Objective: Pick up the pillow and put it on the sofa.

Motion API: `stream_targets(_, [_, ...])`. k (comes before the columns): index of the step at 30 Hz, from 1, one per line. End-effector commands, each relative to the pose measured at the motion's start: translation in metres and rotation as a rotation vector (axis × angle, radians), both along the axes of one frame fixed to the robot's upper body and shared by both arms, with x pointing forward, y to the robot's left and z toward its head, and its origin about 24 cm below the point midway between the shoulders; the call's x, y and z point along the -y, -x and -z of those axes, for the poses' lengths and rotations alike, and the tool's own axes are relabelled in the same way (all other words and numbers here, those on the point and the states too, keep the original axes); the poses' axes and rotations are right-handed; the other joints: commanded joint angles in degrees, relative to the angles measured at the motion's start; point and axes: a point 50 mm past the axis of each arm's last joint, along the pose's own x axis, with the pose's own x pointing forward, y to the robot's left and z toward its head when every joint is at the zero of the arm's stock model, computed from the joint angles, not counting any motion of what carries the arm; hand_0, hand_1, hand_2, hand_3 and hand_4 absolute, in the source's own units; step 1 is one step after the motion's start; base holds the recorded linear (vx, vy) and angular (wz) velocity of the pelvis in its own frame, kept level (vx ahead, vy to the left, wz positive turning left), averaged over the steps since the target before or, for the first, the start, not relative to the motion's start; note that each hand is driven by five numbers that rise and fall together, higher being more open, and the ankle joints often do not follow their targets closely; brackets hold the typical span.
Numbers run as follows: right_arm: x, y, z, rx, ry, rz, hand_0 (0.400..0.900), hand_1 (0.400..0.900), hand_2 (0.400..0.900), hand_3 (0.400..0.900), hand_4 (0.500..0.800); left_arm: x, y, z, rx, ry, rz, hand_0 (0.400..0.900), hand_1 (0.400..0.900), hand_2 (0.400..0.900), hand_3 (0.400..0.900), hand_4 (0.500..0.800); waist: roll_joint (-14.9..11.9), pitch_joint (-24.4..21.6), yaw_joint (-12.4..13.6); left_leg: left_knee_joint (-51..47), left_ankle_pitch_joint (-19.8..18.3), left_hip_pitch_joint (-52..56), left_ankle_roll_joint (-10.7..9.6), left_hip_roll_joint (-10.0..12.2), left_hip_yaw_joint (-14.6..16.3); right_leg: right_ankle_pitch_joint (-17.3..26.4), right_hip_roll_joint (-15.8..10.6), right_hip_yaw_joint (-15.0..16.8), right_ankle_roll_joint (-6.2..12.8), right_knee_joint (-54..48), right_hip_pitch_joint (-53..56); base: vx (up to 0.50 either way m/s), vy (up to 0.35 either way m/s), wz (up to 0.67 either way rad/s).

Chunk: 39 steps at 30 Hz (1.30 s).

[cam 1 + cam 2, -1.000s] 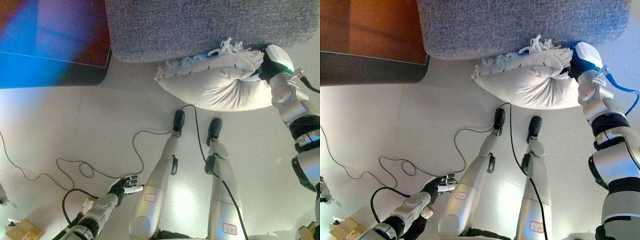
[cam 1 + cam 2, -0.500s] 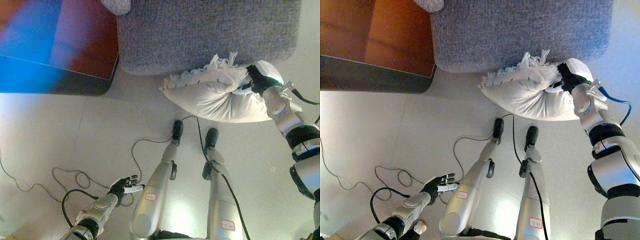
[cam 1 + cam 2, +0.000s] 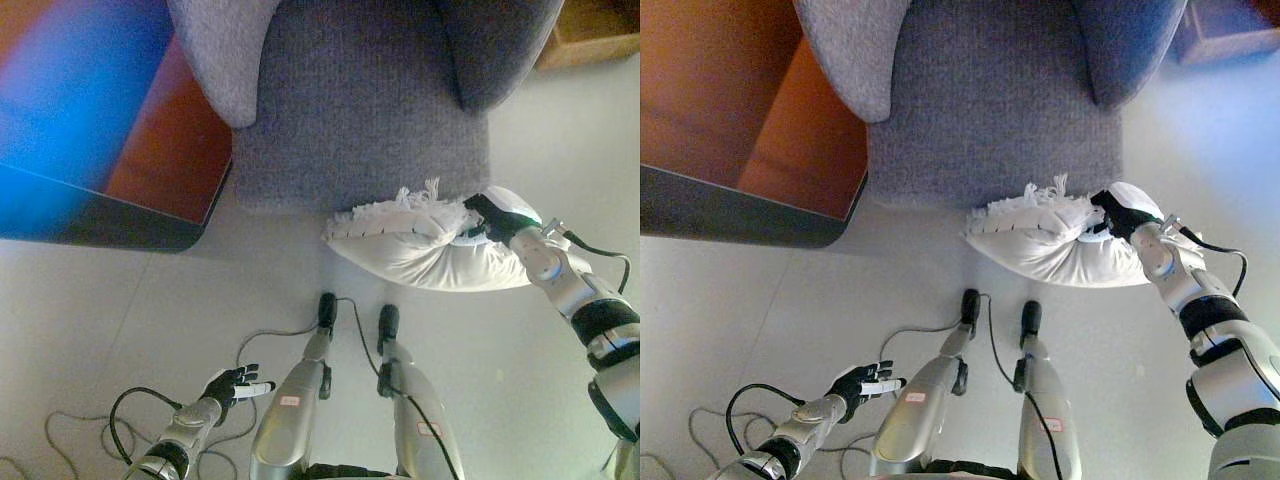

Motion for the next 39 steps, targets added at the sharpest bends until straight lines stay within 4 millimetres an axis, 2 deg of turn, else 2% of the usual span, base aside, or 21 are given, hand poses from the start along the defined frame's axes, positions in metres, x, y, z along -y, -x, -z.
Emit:
stream_targets(1, [-0.023,-0.004,-0.085,0.320,-0.058,-0.183,0.400,0.400,0.400,0.400,0.500,-0.033,0.053,0.015,-0.200,-0.103,-0.027,0.900,0.900,0.900,0.900,0.800,-3.2,-3.4,0.2,1.3,-6.5,2.7,-1.0,-1.8,0.3,-1.4,-1.1,-2.9,2.83,1.7,1.8,0.08,-0.010,0.12])
stream_targets(7, [-0.029,0.002,-0.084,0.305,-0.060,-0.235,0.400,0.400,0.400,0.400,0.500,-0.039,0.069,0.019,-0.268,-0.122,-0.033,0.900,0.900,0.900,0.900,0.800,-4.8,-7.0,0.3,0.3,-7.6,6.2,-0.9,-1.7,-0.3,-1.7,-0.6,-3.0,2.74,-0.9,6.6,0.08,0.000,0.10])
stream_targets(14, [-0.028,0.012,-0.076,0.251,-0.096,-0.273,0.400,0.400,0.400,0.400,0.500,-0.043,0.098,0.026,-0.385,-0.143,-0.019,0.900,0.900,0.900,0.900,0.800,-7.3,-12.4,0.9,0.2,-8.9,10.3,-0.7,-1.6,-0.8,-2.0,-0.3,-3.4,2.68,-3.1,12.2,0.13,-0.013,0.08])
stream_targets(20, [-0.030,0.017,-0.084,0.246,-0.097,-0.313,0.400,0.400,0.400,0.400,0.500,-0.041,0.117,0.031,-0.466,-0.150,-0.021,0.900,0.900,0.900,0.900,0.800,-8.7,-16.5,1.0,0.2,-9.8,13.6,-0.6,-1.5,-1.3,-2.2,0.2,-3.2,2.40,-4.5,16.3,0.16,0.001,0.00])
stream_targets(25, [-0.024,0.018,-0.105,0.251,-0.065,-0.312,0.400,0.400,0.400,0.400,0.500,-0.038,0.131,0.034,-0.529,-0.152,-0.012,0.900,0.900,0.900,0.900,0.800,-9.6,-19.0,1.1,-0.2,-10.2,15.5,-0.5,-1.6,-1.6,-2.2,0.5,-2.7,2.23,-5.6,18.4,0.10,0.018,-0.01])
stream_targets(29, [-0.011,0.021,-0.132,0.263,-0.068,-0.287,0.400,0.400,0.400,0.400,0.500,-0.037,0.145,0.036,-0.587,-0.158,-0.009,0.900,0.900,0.900,0.900,0.800,-10.6,-21.6,1.2,-0.4,-10.6,16.9,-0.6,-1.5,-1.5,-1.9,0.7,-2.4,2.30,-6.6,20.0,0.10,0.023,-0.04])
stream_targets(33, [-0.005,0.020,-0.152,0.273,-0.056,-0.255,0.400,0.400,0.400,0.400,0.500,-0.040,0.149,0.035,-0.613,-0.168,0.000,0.900,0.900,0.900,0.900,0.800,-11.1,-22.3,1.5,-0.4,-10.7,17.6,-0.5,-1.6,-1.7,-1.7,0.8,-2.2,2.35,-6.9,20.7,0.07,0.007,-0.03])
stream_targets(34, [-0.002,0.019,-0.164,0.281,-0.067,-0.241,0.400,0.400,0.400,0.400,0.500,-0.042,0.151,0.035,-0.623,-0.175,0.001,0.900,0.900,0.900,0.900,0.800,-11.5,-22.6,1.7,-0.4,-10.8,18.1,-0.5,-1.5,-1.7,-1.6,0.8,-2.1,2.36,-7.1,21.2,0.07,0.006,-0.02])
stream_targets(39, [0.000,0.014,-0.195,0.297,-0.064,-0.201,0.400,0.400,0.400,0.400,0.500,-0.048,0.154,0.033,-0.650,-0.194,0.012,0.900,0.900,0.900,0.900,0.800,-12.2,-23.0,2.7,-0.4,-10.9,18.6,-0.6,-1.5,-2.3,-1.5,1.0,-2.2,2.32,-7.5,22.1,0.06,0.007,0.04])
